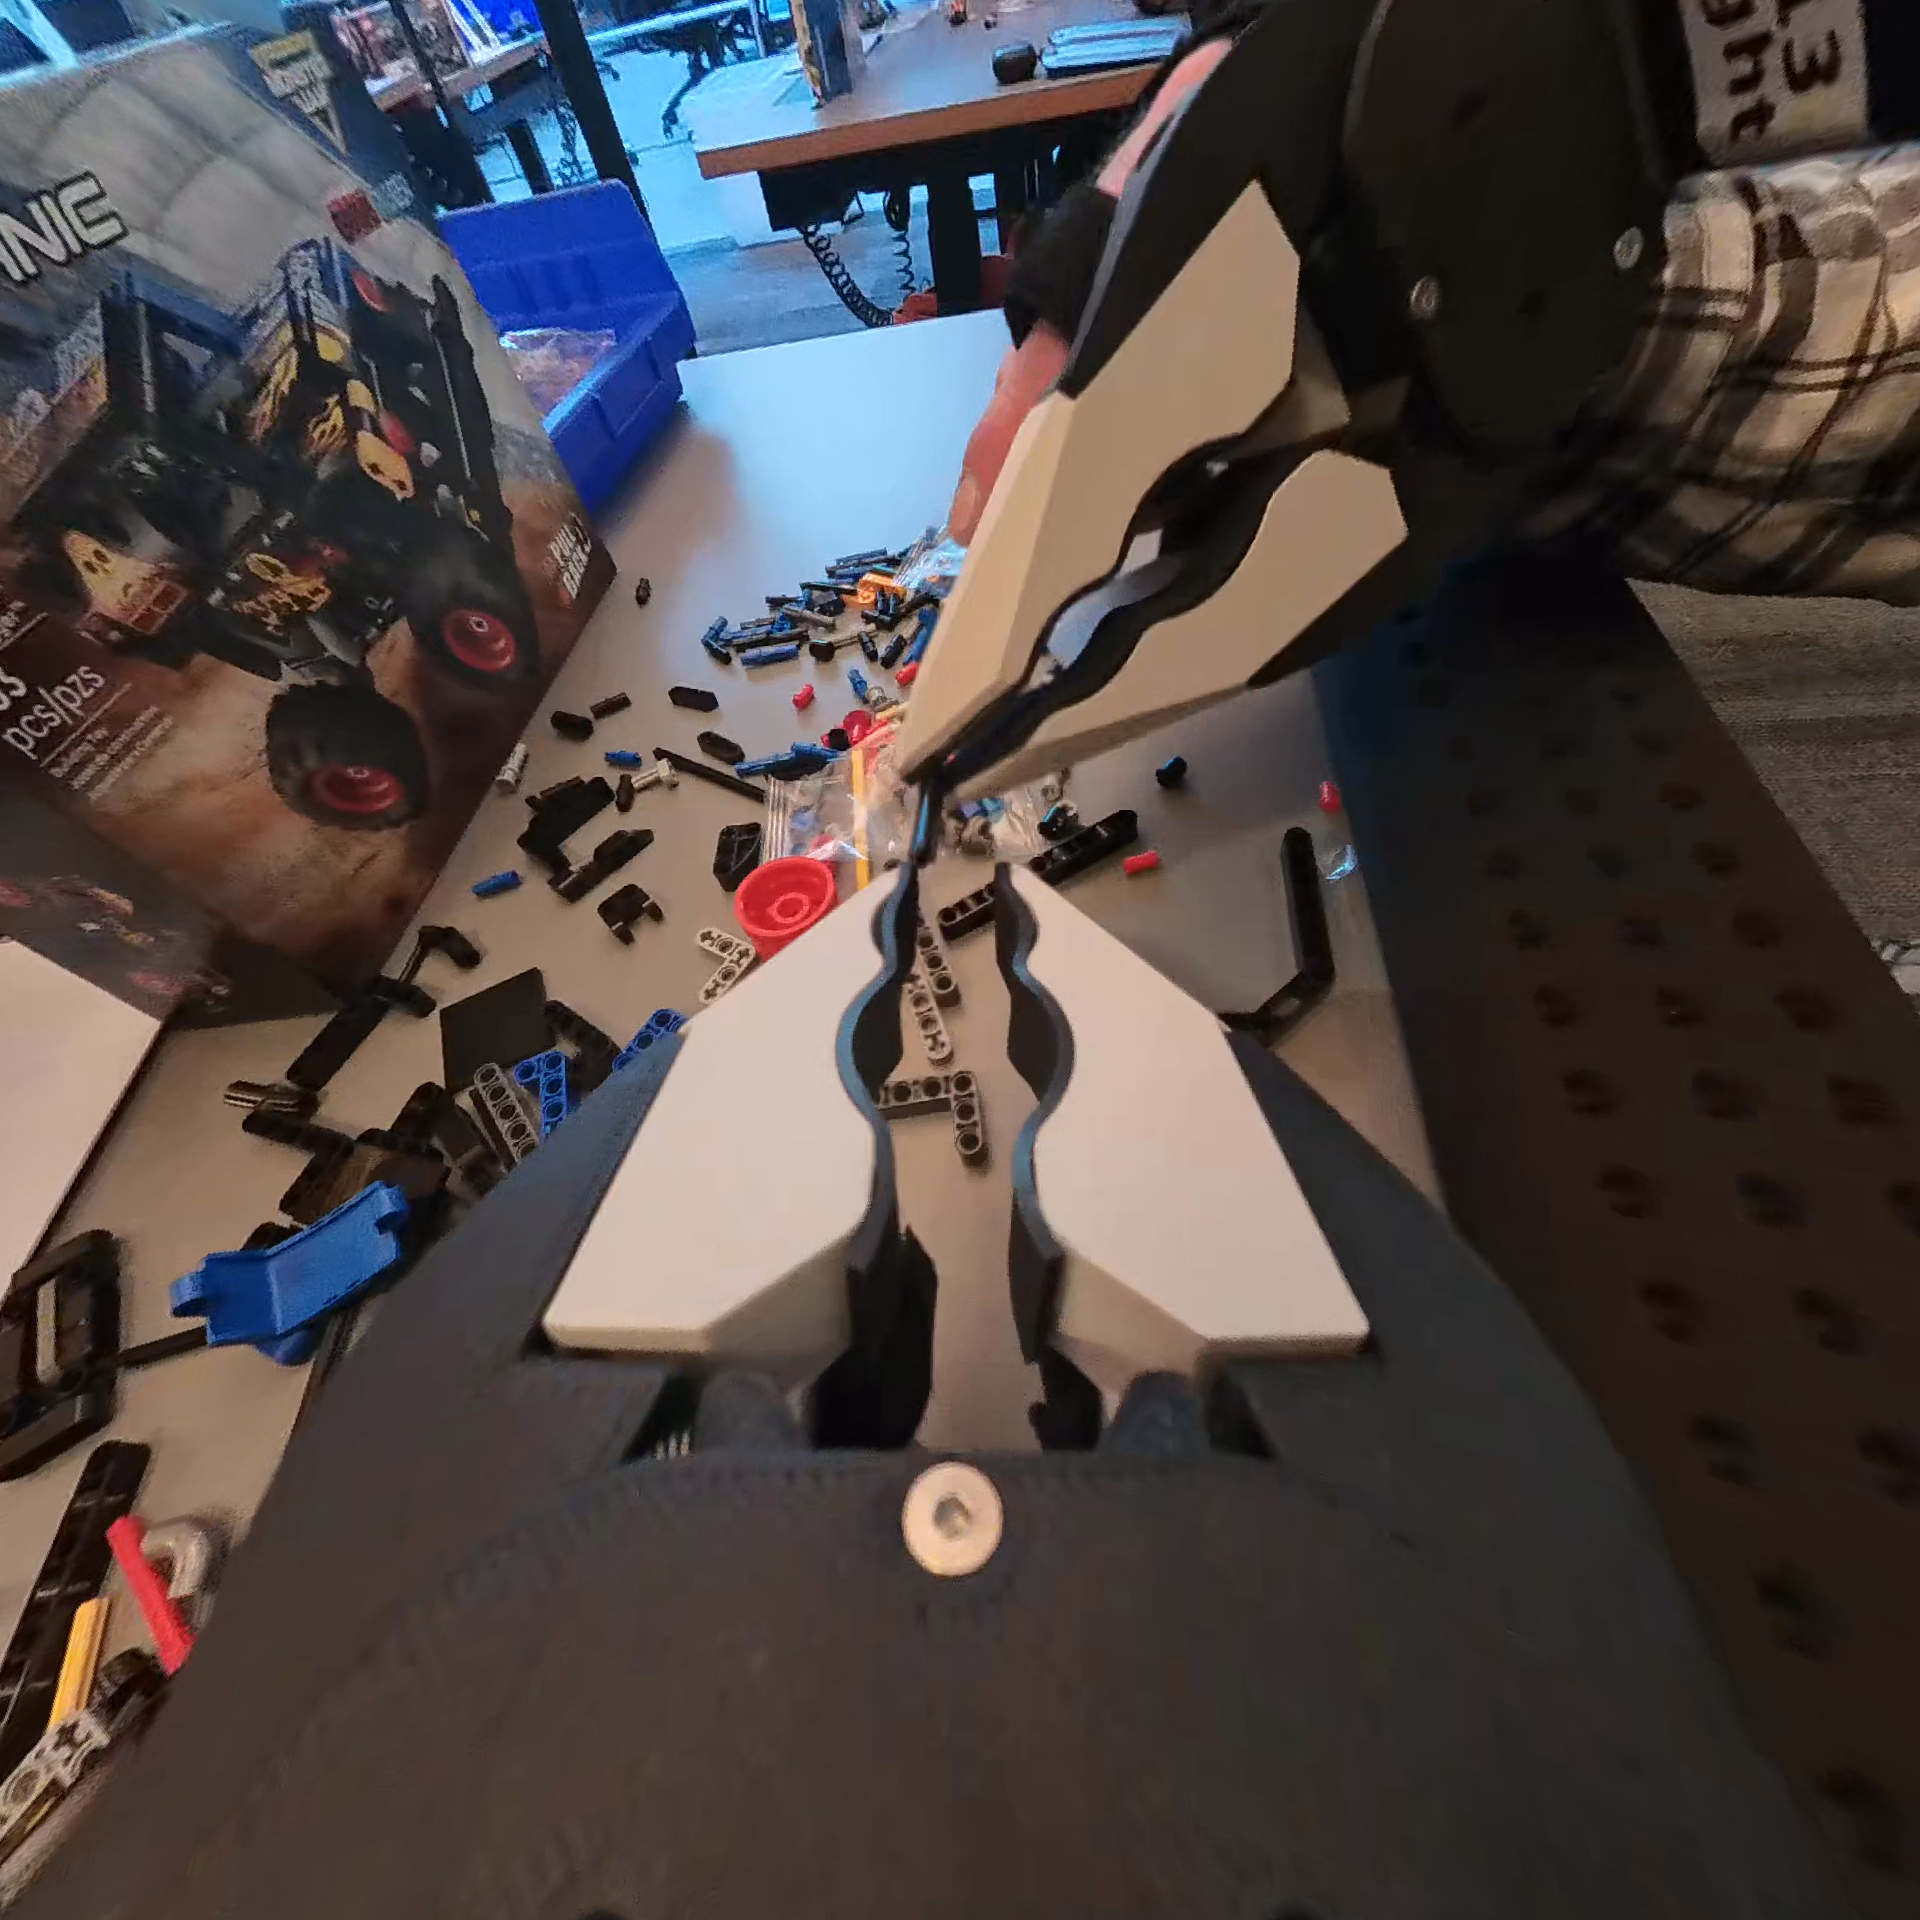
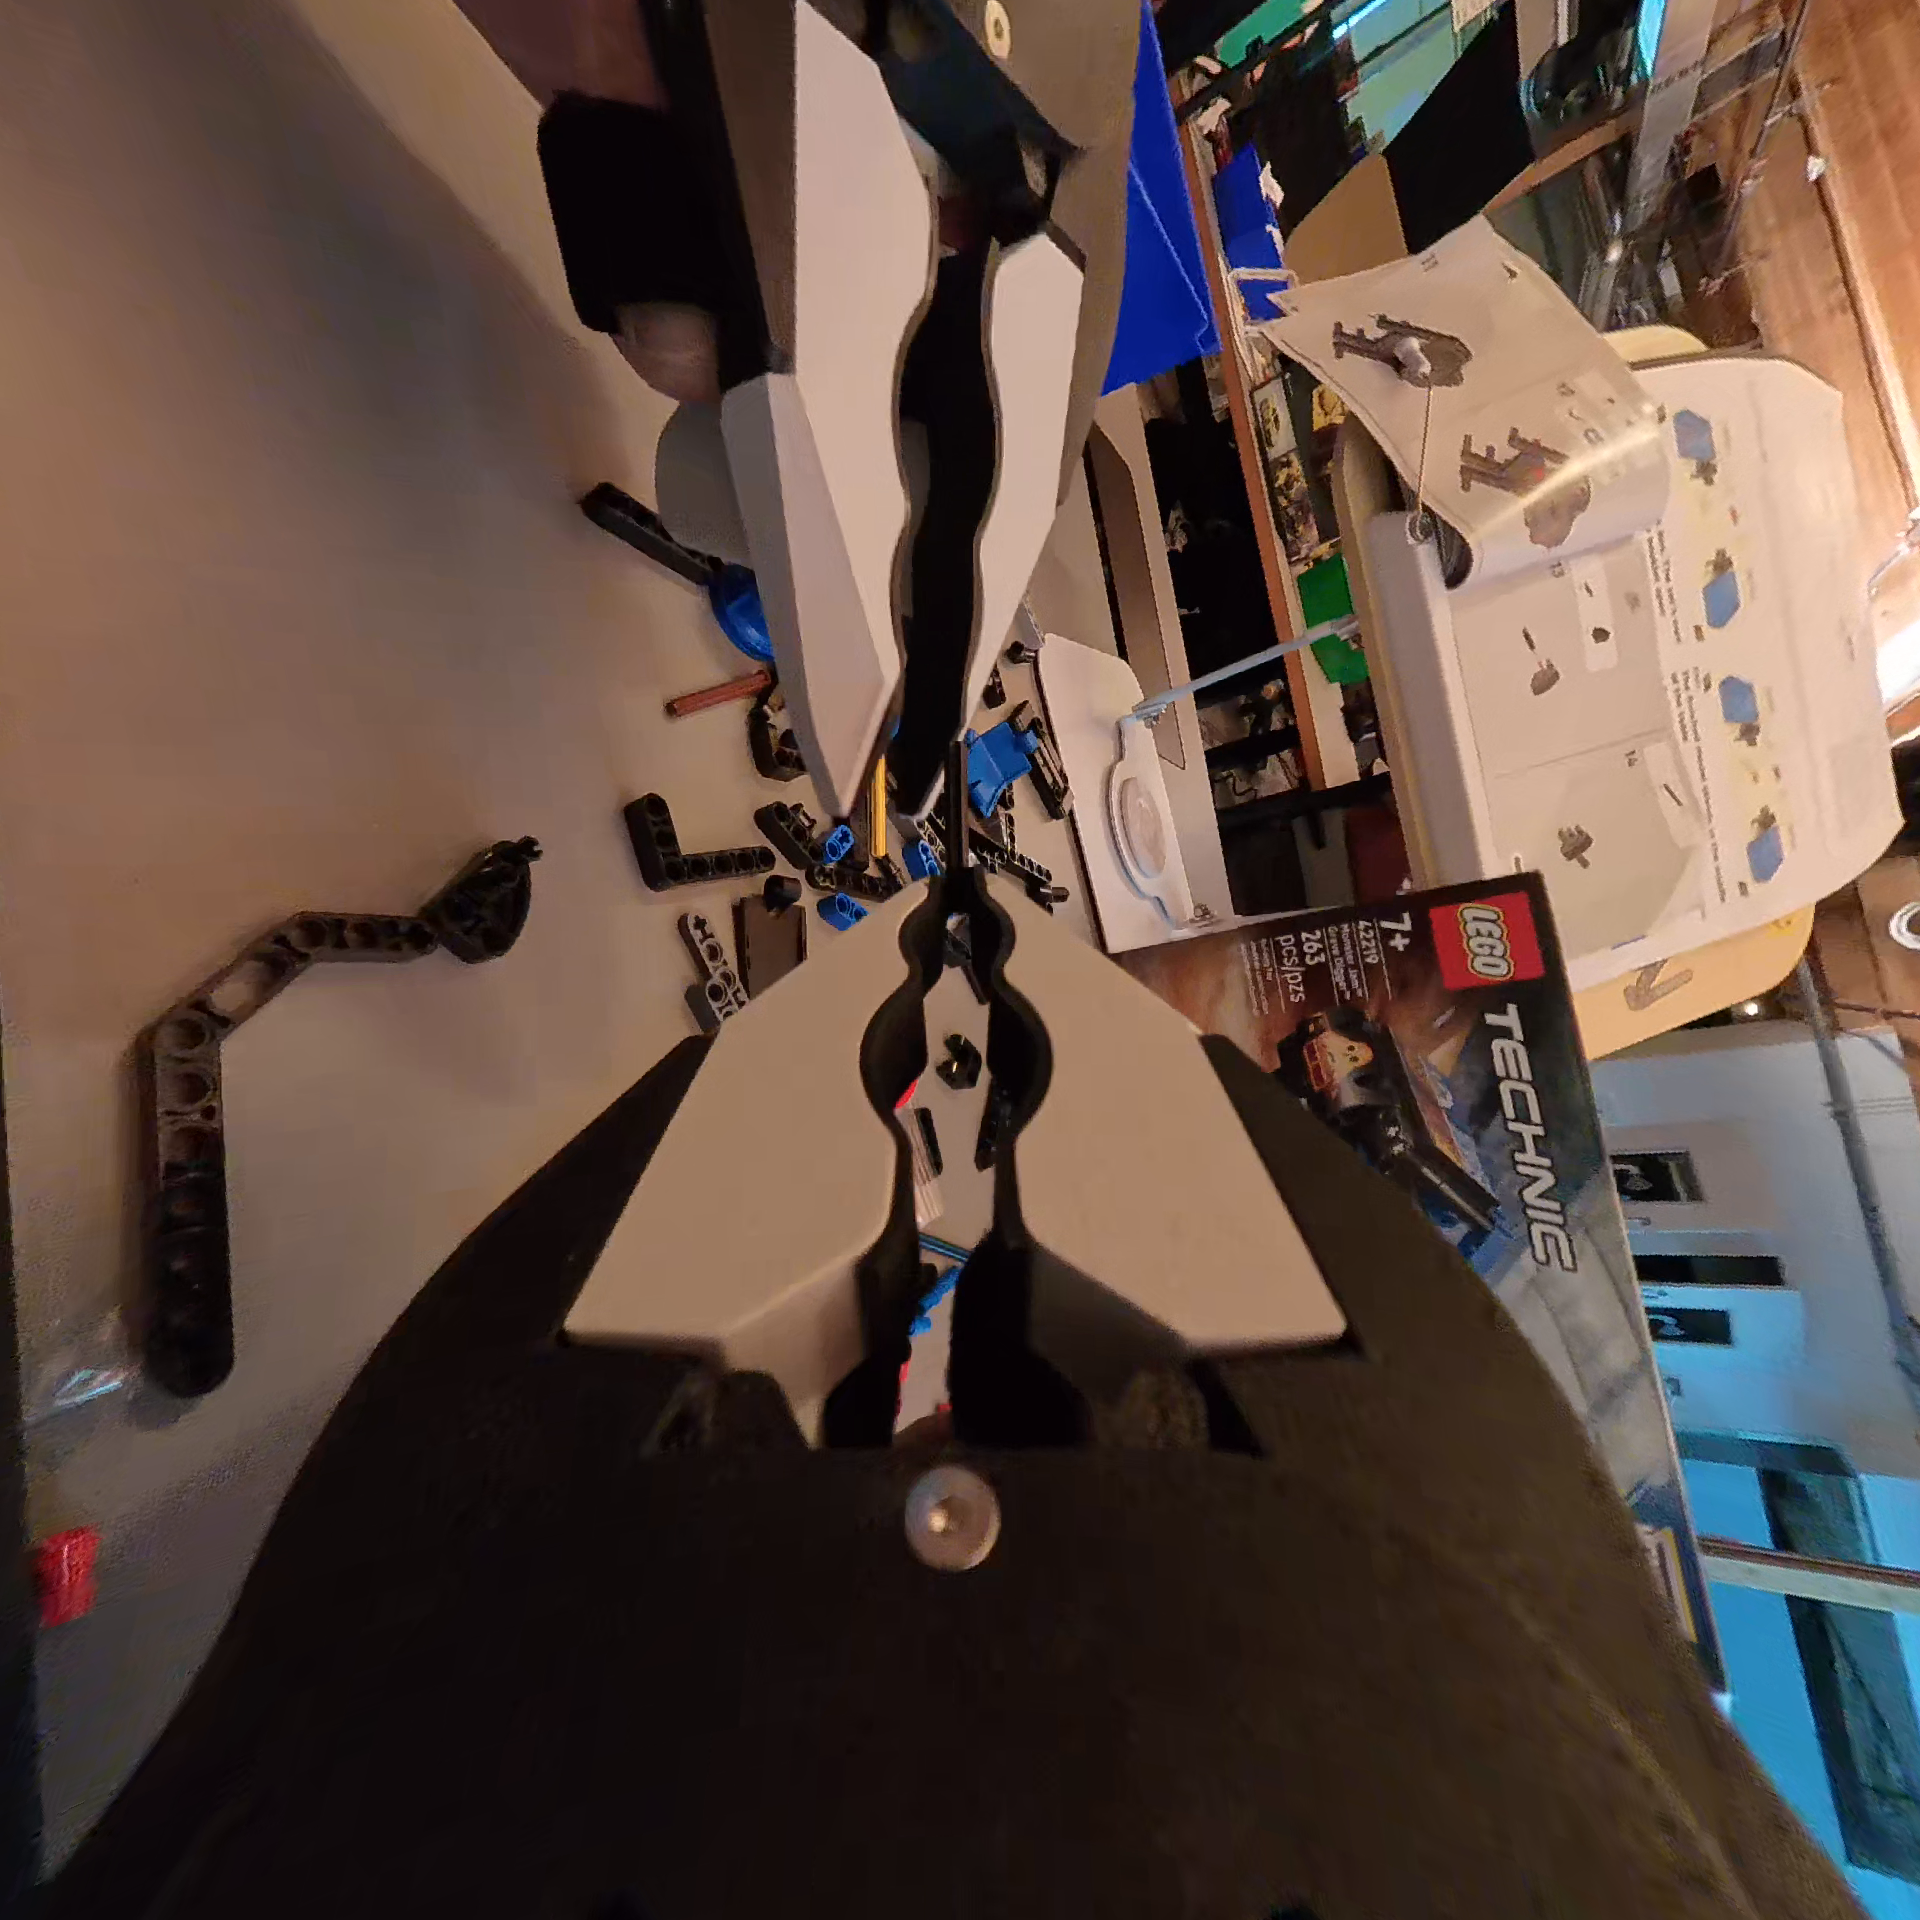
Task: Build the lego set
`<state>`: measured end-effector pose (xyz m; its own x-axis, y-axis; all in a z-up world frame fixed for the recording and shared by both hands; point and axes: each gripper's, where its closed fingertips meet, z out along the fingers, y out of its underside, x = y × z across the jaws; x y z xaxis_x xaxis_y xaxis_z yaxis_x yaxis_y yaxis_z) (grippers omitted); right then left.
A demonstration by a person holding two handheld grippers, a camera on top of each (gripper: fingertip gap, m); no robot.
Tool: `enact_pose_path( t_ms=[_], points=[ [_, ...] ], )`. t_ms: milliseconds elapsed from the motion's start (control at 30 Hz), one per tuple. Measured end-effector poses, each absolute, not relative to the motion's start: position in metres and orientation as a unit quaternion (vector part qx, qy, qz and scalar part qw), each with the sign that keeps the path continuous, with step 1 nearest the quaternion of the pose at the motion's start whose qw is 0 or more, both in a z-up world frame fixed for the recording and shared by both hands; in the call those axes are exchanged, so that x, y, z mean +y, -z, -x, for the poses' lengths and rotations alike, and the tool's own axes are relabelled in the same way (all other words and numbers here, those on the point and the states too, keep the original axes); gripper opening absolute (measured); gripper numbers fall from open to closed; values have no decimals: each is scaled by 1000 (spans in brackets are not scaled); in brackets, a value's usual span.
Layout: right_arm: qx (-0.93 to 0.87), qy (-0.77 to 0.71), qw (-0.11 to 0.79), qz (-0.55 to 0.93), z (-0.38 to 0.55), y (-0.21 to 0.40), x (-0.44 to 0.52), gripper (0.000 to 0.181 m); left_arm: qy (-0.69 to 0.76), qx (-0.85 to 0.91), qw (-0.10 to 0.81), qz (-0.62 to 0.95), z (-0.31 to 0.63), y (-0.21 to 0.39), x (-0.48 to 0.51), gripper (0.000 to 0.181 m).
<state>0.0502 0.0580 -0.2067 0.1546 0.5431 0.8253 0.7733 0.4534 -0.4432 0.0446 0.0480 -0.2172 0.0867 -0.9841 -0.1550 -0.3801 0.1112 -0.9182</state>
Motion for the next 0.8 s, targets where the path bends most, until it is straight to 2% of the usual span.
enact_pose_path(
  t_ms=[333,533,667,800],
  points=[
    [-651,124,553,505,-46,208,58,2,361,562,471,576,-42,204,50,3],
    [-621,67,585,517,-44,192,52,3,417,535,468,566,-41,189,46,2],
    [-587,-3,607,535,-43,179,49,8,460,507,466,561,-37,178,46,2],
    [-511,-180,601,588,-44,166,45,20,506,488,470,533,-32,162,41,2]
  ],
)
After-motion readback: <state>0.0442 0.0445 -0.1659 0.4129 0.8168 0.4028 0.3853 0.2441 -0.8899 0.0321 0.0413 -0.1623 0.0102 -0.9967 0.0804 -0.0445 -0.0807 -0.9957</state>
